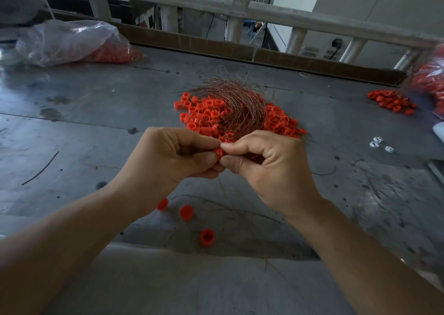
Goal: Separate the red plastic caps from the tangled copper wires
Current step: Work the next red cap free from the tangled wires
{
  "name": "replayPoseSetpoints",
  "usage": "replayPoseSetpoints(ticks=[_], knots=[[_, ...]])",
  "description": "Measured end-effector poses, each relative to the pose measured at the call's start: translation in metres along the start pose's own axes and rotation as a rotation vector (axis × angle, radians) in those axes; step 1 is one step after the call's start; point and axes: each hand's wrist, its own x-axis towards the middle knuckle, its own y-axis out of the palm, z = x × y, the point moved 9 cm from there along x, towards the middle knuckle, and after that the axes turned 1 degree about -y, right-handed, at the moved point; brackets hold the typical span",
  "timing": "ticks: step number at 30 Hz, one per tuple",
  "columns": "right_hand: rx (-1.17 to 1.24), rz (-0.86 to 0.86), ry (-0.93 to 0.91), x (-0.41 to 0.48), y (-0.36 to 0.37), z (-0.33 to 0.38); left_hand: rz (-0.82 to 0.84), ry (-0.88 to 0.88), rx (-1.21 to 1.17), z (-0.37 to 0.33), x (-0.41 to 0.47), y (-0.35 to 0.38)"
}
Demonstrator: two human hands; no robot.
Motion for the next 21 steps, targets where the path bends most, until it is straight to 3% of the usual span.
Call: replayPoseSetpoints(ticks=[6,21], knots=[[-0.04,-0.02,-0.079,-0.001,0.0,0.008,0.009,-0.069,-0.105,0.005,-0.002,-0.001],[0.045,0.097,-0.135,0.003,-0.001,0.01,0.149,-0.115,-0.09,0.006,-0.005,0.01]])
